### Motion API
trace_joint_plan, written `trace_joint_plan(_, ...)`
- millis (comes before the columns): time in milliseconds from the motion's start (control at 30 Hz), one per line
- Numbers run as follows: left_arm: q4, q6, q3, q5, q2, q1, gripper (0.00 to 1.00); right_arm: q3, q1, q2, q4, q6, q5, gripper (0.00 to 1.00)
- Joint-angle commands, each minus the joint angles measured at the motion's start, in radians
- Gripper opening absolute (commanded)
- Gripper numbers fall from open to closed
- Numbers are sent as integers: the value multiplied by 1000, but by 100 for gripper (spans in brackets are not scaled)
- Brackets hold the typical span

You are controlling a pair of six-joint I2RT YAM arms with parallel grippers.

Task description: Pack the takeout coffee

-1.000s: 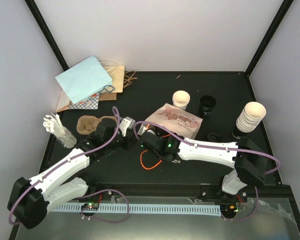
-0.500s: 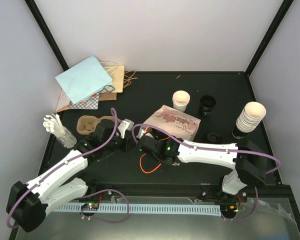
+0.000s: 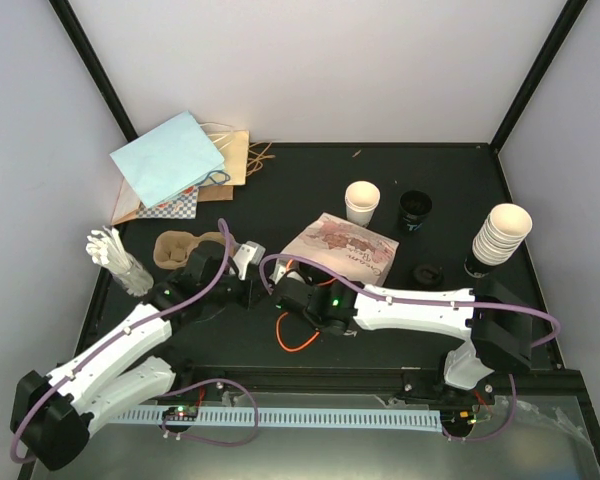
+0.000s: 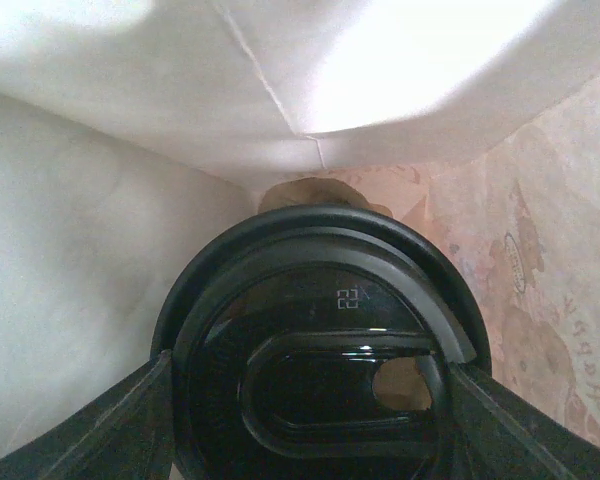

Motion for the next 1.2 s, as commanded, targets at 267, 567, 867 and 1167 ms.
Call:
trace_joint_plan(267, -68, -28, 55, 44, -36, -6, 2, -15, 1, -14, 153, -71, -54, 47)
trace_joint_plan(567, -95, -52, 86, 74, -37, -5, 2, -57, -34, 4, 243, -126, -31, 47)
trace_joint_plan(867, -121, -59, 104, 93, -26, -6, 2, -75, -72, 18, 309, -174, 5, 47)
trace_joint_plan(1167, -144, -64, 129, 101, -21, -6, 2, -74, -93, 22, 300, -166, -10, 47)
